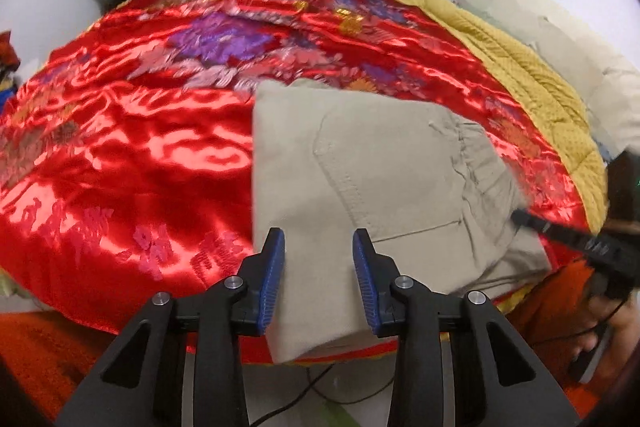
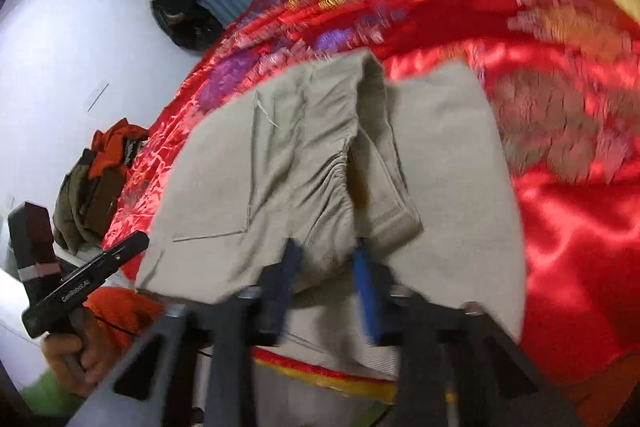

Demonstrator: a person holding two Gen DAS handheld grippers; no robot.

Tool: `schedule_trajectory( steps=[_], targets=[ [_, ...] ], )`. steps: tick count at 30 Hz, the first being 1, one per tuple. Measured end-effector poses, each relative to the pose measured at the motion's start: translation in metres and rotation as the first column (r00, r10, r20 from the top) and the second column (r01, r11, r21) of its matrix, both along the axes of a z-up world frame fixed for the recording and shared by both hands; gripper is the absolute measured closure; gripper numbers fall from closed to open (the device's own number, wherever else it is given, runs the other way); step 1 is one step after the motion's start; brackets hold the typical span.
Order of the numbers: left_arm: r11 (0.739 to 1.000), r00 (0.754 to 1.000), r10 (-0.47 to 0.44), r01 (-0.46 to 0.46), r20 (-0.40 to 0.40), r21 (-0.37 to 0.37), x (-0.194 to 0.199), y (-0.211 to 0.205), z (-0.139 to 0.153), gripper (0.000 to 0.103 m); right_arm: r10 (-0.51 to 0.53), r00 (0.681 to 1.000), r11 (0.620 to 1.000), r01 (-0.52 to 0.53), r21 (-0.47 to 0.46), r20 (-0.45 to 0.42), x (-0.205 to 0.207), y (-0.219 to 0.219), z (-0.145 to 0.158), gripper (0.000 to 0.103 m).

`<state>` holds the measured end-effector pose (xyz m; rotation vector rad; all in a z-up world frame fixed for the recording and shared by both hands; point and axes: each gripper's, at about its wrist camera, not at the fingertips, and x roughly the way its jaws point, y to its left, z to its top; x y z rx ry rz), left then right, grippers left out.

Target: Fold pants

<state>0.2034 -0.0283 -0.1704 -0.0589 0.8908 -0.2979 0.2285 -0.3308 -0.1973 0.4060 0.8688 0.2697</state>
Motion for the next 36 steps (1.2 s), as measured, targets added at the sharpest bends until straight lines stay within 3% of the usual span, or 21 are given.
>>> schedule_trajectory(
  steps=[3, 5, 7, 9, 10, 11, 13, 15, 19, 24, 27, 30, 32, 36],
  targets=[
    [0.996, 0.998, -0.069, 0.069, 0.001, 0.053, -0.001, -0.024, -0.007, 0.067, 0.031, 0.989, 0.991, -0.011, -0.136, 0.141, -0.008, 0.007, 0.036, 0.094],
    [0.986, 0.992, -0.123, 0.127, -0.037, 0.112, 0.002, -0.045, -0.022, 0.067, 0.024, 0.995, 0.988, -0.01, -0.155, 0.092, 0.003, 0.003, 0.026, 0.094],
    [0.973, 0.989, -0.143, 0.149, -0.046, 0.174, 0.003, -0.057, -0.033, 0.067, 0.022, 1.0, 0.989, -0.024, -0.147, -0.02, 0.014, -0.007, -0.005, 0.092],
    [0.976, 0.989, -0.143, 0.148, -0.041, 0.161, 0.002, -0.056, -0.033, 0.067, 0.029, 0.999, 0.995, -0.032, -0.095, -0.031, 0.009, -0.016, -0.01, 0.085],
    [0.979, 0.989, -0.141, 0.146, -0.044, 0.144, 0.002, -0.053, -0.032, 0.067, 0.026, 0.999, 0.997, -0.028, -0.077, -0.026, 0.008, -0.022, -0.01, 0.074],
    [0.982, 0.989, -0.137, 0.142, -0.05, 0.121, 0.003, -0.05, -0.032, 0.067, 0.025, 1.0, 0.998, -0.026, -0.055, -0.019, 0.005, -0.028, -0.009, 0.052],
    [0.987, 0.99, -0.127, 0.132, -0.057, 0.095, 0.005, -0.045, -0.034, 0.067, 0.062, 0.998, 0.998, -0.062, 0.015, 0.0, 0.0, -0.038, -0.004, 0.034],
    [0.986, 0.991, -0.125, 0.13, -0.054, 0.1, 0.005, -0.048, -0.035, 0.067, 0.119, 0.992, 0.992, -0.118, 0.035, -0.031, 0.008, -0.036, -0.006, 0.034],
    [0.986, 0.991, -0.126, 0.131, -0.054, 0.104, 0.005, -0.049, -0.035, 0.066, 0.203, 0.978, 0.977, -0.205, -0.054, -0.042, 0.027, -0.03, -0.005, 0.034],
    [0.987, 0.99, -0.124, 0.13, -0.059, 0.092, 0.006, -0.046, -0.035, 0.066, 0.353, 0.921, 0.935, -0.354, 0.022, -0.162, 0.068, -0.022, -0.025, 0.04],
    [0.988, 0.991, -0.123, 0.128, -0.056, 0.084, 0.007, -0.045, -0.036, 0.064, 0.382, 0.901, 0.922, -0.387, 0.017, -0.205, 0.078, -0.021, -0.024, 0.052],
    [0.989, 0.991, -0.121, 0.126, -0.059, 0.082, 0.007, -0.044, -0.037, 0.063, 0.413, 0.884, 0.895, -0.438, -0.082, -0.217, 0.074, -0.001, -0.01, 0.07],
    [0.99, 0.991, -0.117, 0.121, -0.064, 0.067, 0.008, -0.042, -0.033, 0.063, 0.412, 0.891, 0.89, -0.438, -0.125, -0.189, 0.068, 0.008, 0.006, 0.08],
    [0.995, 0.993, -0.103, 0.103, -0.058, 0.012, 0.007, -0.035, -0.013, 0.063, 0.425, 0.898, 0.883, -0.438, -0.167, -0.109, 0.05, 0.019, 0.047, 0.085]
  ],
)
